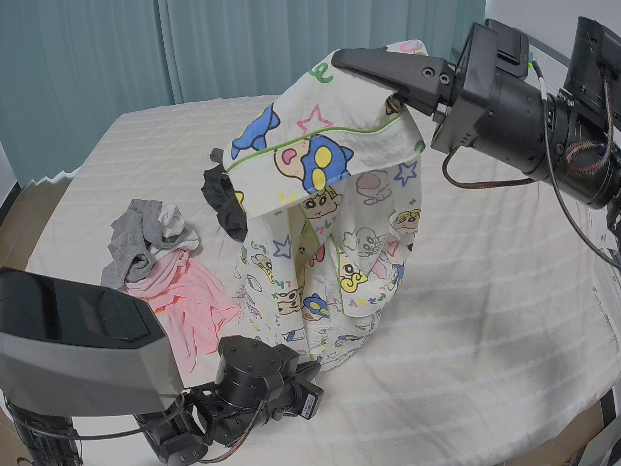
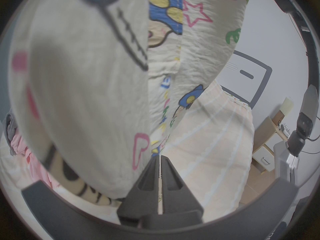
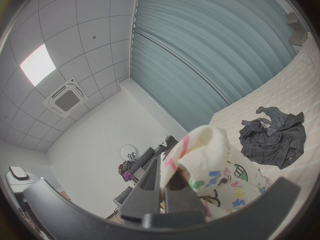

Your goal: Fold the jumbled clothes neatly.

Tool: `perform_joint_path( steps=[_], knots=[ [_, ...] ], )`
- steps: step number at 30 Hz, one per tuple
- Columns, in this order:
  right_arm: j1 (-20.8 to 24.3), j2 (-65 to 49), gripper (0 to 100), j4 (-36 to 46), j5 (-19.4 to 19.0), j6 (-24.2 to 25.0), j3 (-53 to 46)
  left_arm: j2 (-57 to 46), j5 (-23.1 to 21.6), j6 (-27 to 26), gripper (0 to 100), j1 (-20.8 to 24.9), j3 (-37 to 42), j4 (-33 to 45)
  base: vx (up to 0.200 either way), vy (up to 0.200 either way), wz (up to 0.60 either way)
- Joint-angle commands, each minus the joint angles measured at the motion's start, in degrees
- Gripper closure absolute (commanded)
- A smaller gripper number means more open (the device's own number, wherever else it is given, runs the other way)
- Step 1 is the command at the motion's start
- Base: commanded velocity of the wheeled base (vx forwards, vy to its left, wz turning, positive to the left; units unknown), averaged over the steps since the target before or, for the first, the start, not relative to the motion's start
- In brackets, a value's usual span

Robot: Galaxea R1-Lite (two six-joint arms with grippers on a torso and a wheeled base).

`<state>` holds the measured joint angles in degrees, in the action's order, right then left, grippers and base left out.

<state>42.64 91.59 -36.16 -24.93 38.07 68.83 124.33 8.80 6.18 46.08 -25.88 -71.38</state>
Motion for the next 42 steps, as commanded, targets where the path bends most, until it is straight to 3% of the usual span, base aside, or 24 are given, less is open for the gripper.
perform_joint_path(
  steps=[1,19,42],
  knots=[
    [-0.6,0.0,100,0.0,0.1,0.0,-0.3,0.1,-0.1,0.1,100,-0.2,2.0,-1.1,0.000,0.000,0.00],
    [-3.9,-0.4,100,-0.1,-0.1,0.1,-1.5,1.8,-0.3,1.8,100,-1.3,7.7,-12.6,0.000,0.000,0.00],
    [0.3,-1.2,100,0.0,0.0,3.5,0.0,6.5,-4.0,4.3,100,0.0,4.5,-18.6,0.000,0.000,0.00]
  ],
)
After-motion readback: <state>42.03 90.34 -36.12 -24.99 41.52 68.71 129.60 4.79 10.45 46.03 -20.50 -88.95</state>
